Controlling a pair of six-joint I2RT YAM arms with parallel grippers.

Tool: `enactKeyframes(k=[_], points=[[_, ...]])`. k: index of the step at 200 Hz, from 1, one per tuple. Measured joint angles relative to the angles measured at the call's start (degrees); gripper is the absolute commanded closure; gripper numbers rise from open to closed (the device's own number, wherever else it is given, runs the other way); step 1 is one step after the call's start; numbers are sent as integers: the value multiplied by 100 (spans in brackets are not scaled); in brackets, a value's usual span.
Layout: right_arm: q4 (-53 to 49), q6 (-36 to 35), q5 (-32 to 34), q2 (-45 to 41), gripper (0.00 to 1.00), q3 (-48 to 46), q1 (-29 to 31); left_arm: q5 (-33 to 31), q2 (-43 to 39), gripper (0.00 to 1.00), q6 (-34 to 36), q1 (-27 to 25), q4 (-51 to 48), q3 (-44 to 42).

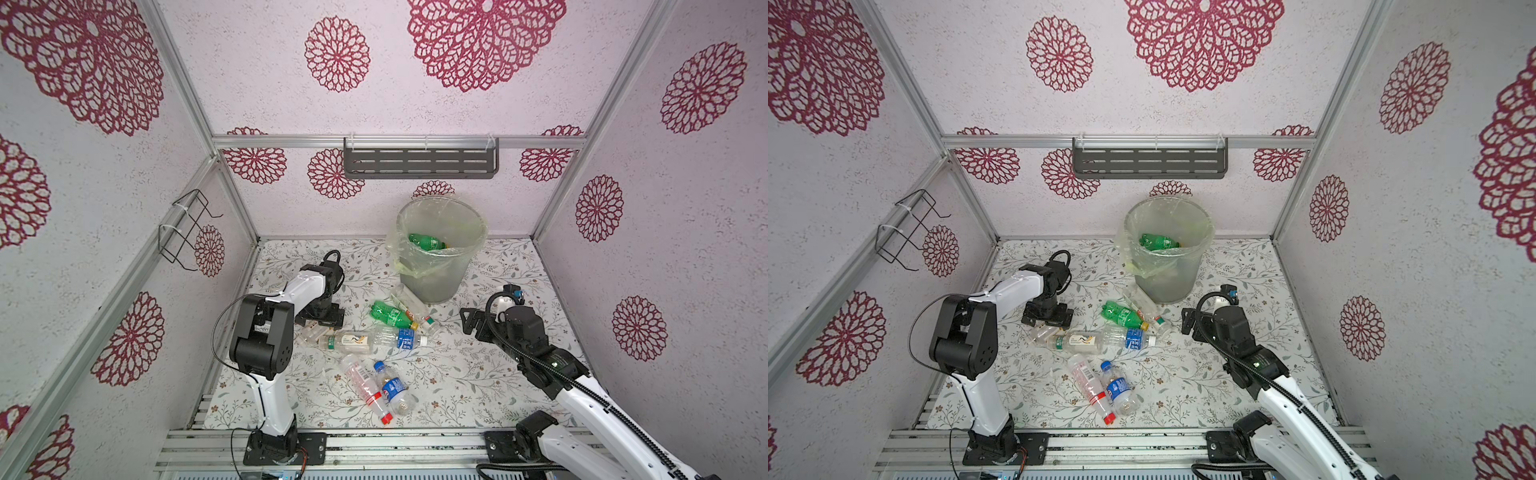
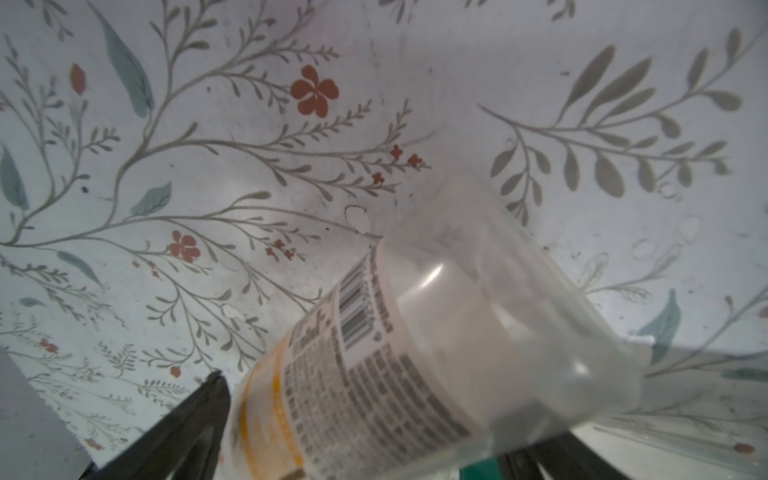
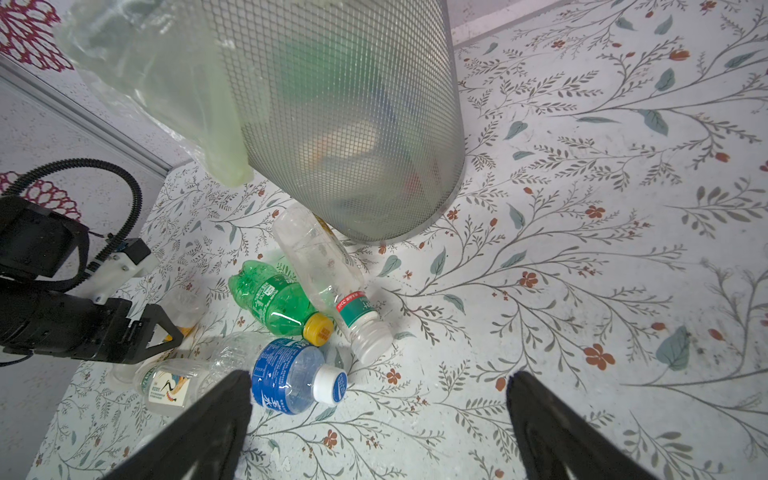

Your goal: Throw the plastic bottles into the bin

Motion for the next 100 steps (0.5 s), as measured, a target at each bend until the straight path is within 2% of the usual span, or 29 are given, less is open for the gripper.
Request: enactKeyframes(k=[61,100], points=[[2,0,2,-20,1,0,0,-105,0,7,-116,389,2,68],[2,0,0,-72,1,0,0,-83,76,15,-188,557,0,109]])
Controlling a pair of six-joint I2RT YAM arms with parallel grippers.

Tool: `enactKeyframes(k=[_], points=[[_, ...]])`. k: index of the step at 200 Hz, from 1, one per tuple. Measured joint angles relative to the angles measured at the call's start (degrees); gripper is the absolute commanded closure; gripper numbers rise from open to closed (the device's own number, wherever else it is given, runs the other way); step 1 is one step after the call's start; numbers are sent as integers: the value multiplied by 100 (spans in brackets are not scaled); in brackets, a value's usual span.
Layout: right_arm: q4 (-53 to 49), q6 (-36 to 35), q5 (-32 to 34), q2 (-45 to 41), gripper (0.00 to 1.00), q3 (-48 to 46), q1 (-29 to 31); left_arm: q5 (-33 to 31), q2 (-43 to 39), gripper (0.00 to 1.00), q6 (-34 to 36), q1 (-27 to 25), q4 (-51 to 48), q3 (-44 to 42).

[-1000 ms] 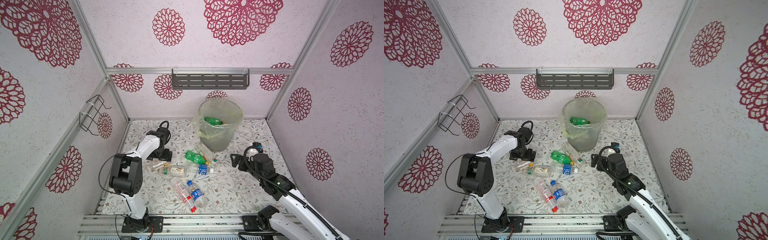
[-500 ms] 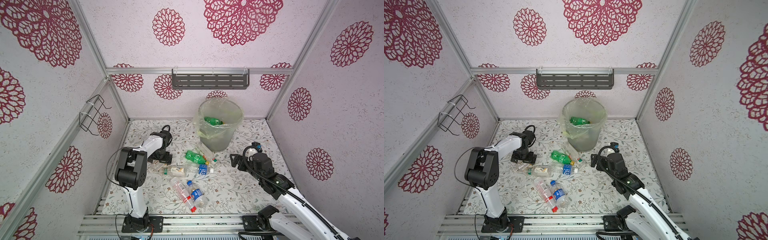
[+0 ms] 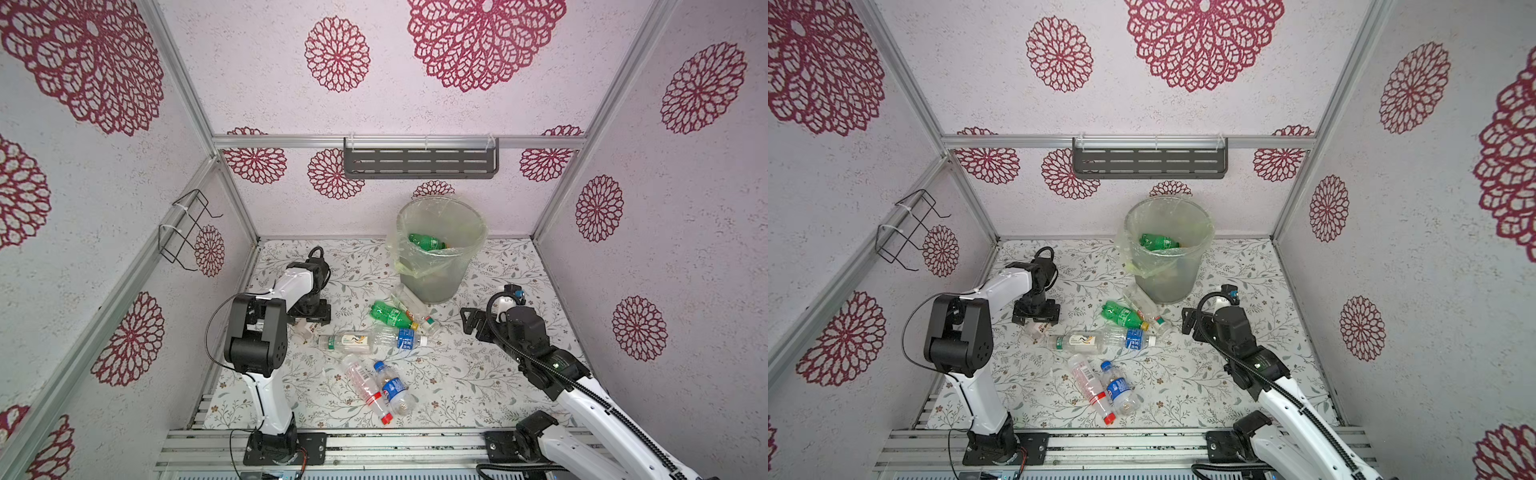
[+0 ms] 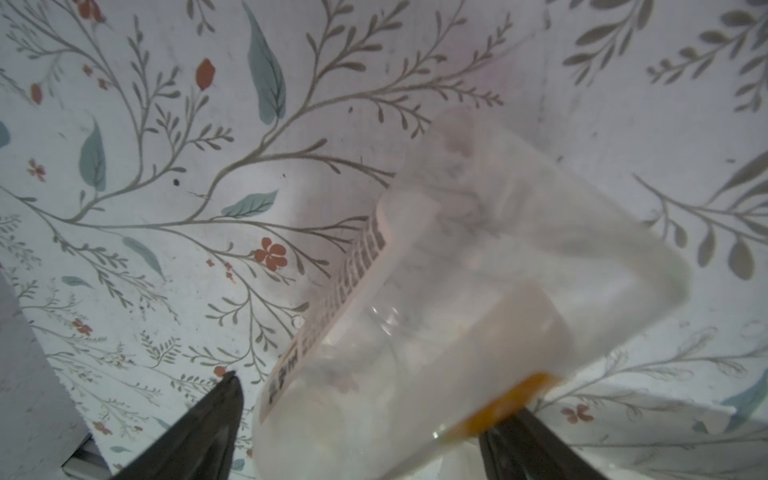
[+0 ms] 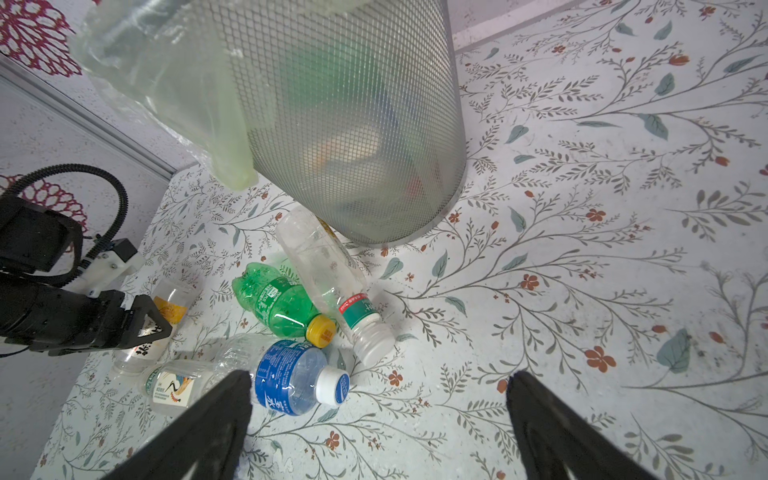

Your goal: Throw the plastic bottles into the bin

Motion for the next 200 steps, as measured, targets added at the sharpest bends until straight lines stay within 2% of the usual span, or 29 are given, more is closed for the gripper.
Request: enactKeyframes(k=[51,111,146,200], points=[[-4,2,-2,-76,1,0,0,315,24,22,-72,170,57,4],[-22,7,-2,-181,1,-11,0,560,24,37,-155,216,114,9],[-22,11,-4,-181,1,-11,0,527,37,38,-195,216,105,35],[-24,9,-11,-164,1,-11,-4,184,227,28,-328,216,81,144]])
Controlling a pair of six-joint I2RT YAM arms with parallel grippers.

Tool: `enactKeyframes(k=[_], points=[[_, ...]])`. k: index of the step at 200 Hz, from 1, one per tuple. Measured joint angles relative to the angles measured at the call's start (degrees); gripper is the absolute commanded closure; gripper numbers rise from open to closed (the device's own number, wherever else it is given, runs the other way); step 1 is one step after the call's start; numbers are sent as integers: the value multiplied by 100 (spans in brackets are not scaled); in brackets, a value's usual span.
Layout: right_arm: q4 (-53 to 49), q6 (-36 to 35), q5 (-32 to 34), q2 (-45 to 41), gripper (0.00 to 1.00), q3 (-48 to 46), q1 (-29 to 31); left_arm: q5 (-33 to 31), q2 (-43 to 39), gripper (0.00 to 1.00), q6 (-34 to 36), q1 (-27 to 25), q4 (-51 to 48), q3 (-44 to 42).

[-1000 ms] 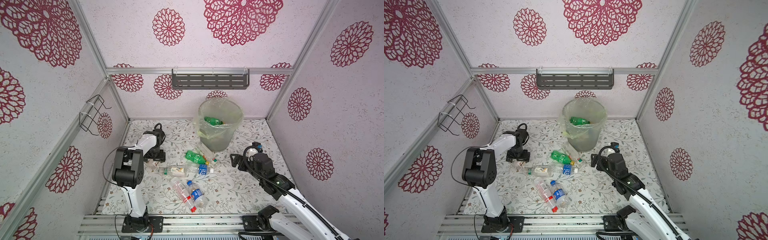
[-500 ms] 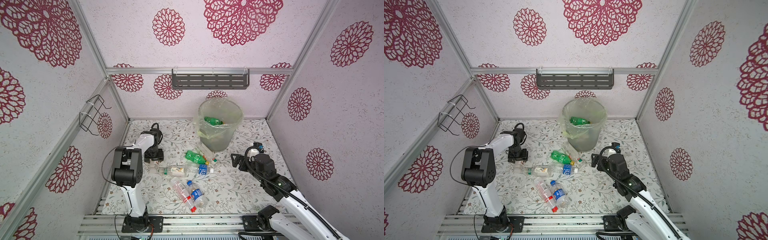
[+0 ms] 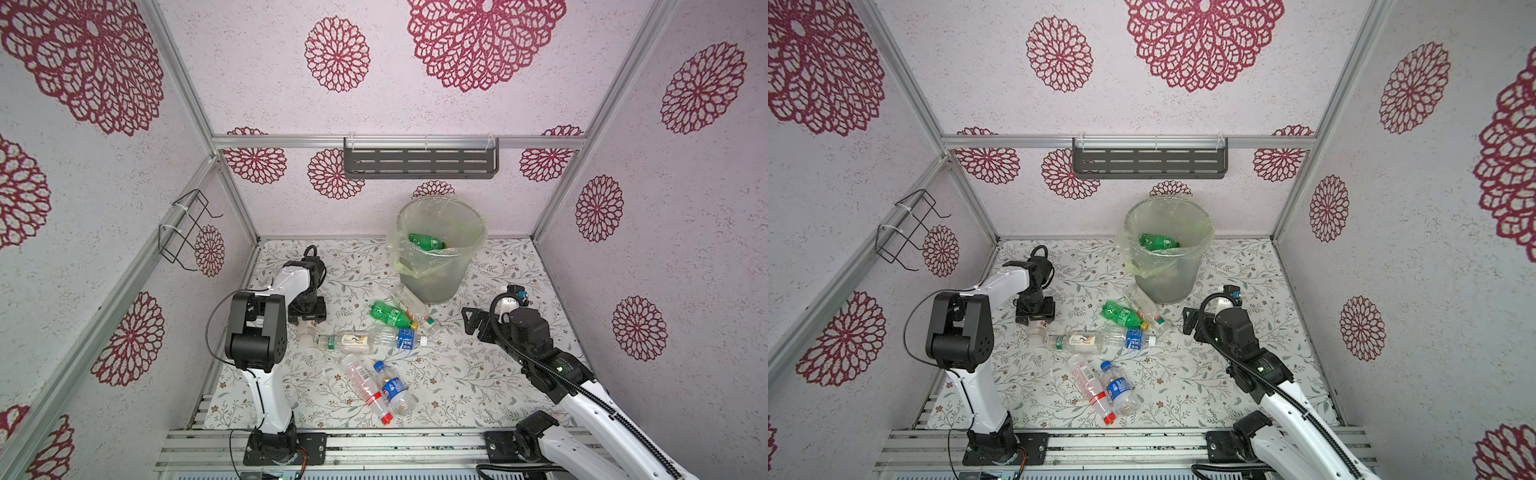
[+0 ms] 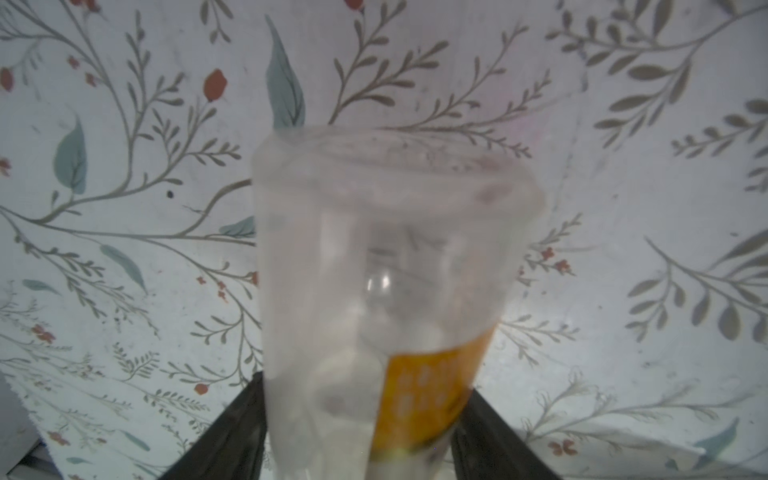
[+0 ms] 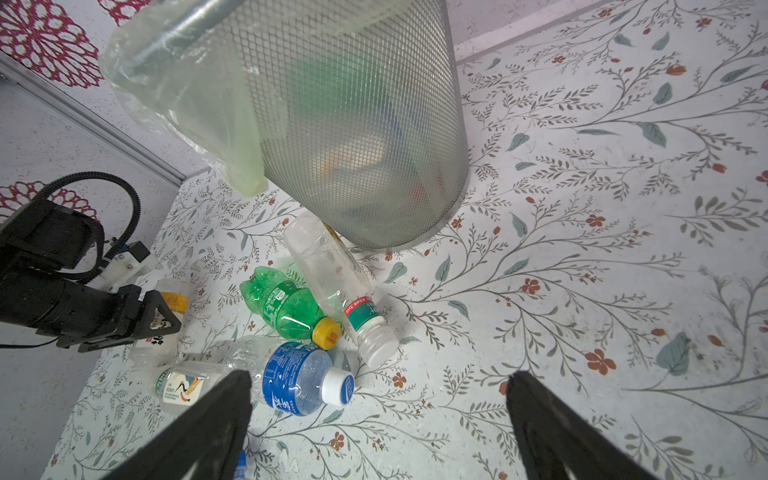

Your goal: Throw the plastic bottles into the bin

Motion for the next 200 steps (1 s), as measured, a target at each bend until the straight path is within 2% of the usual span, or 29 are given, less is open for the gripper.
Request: enactKeyframes(k=[20,43,128,200], points=[[-2,-2,0,0,1,0,0,-90,98,28,-24,7,-2,2],[-2,-2,0,7,1,0,0,-129,199,36,-44,9,-15,2],[-2,-4,4,24,1,0,0,-164,195,48,-50,9,15,2],[-184,-9,111,-72,1,-114,0,-68,-339,56,-109,37,37,2]])
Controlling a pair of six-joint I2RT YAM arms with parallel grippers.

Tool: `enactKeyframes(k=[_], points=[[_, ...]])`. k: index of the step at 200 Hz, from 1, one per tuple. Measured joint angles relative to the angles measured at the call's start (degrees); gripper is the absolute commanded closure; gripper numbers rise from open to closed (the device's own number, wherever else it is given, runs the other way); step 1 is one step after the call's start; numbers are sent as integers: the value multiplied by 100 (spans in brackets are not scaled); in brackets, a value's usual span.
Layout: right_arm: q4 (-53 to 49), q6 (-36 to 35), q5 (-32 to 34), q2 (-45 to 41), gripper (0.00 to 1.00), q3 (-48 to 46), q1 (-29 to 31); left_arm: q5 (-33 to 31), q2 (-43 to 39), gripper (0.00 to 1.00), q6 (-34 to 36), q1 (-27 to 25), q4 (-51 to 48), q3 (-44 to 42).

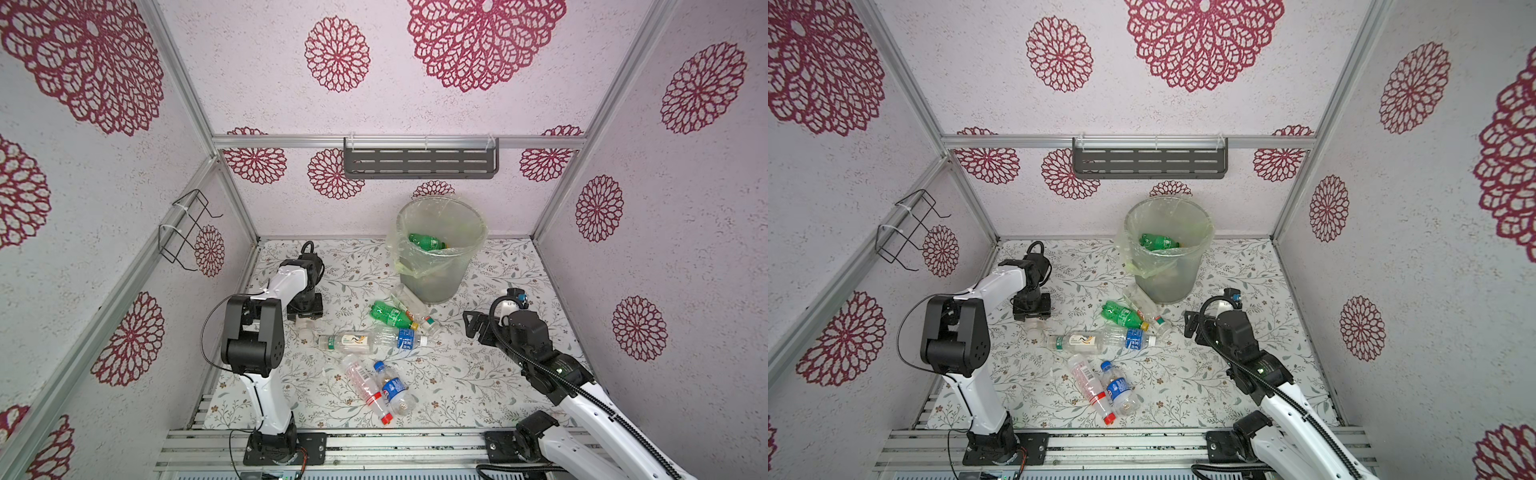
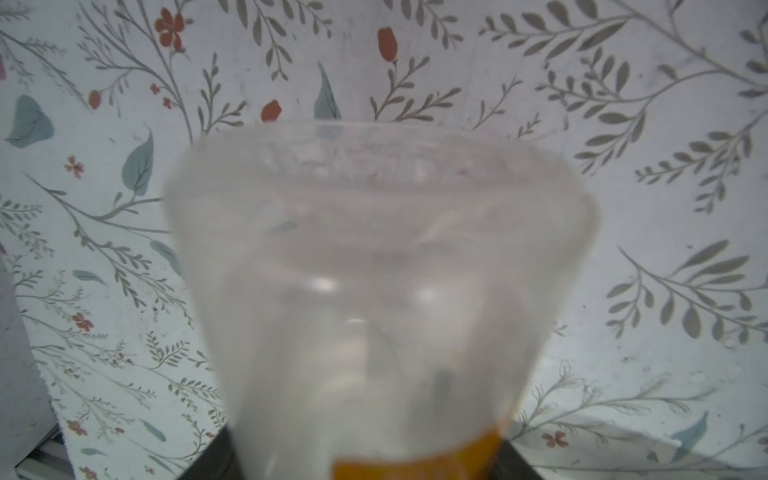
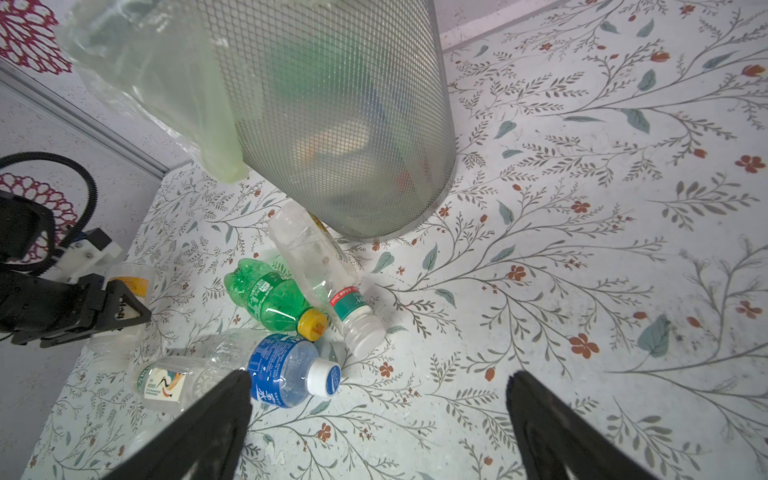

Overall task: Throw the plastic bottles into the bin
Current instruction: 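Lift the clear orange-labelled bottle with the left gripper toward the bin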

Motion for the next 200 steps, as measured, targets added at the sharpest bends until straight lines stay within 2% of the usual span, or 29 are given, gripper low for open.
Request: enactKeyframes(k=[80,116,200], points=[[-55,4,92,57,1,-26,0,472,-540,56,-68,-17,-59,146],[-50,35,87,170,1,-76,-2,970,-868,55,-164,-50,-50,525],[72,120,87,269,1,-343,-7,2205,-997,54,-625,-310,-35,1405]])
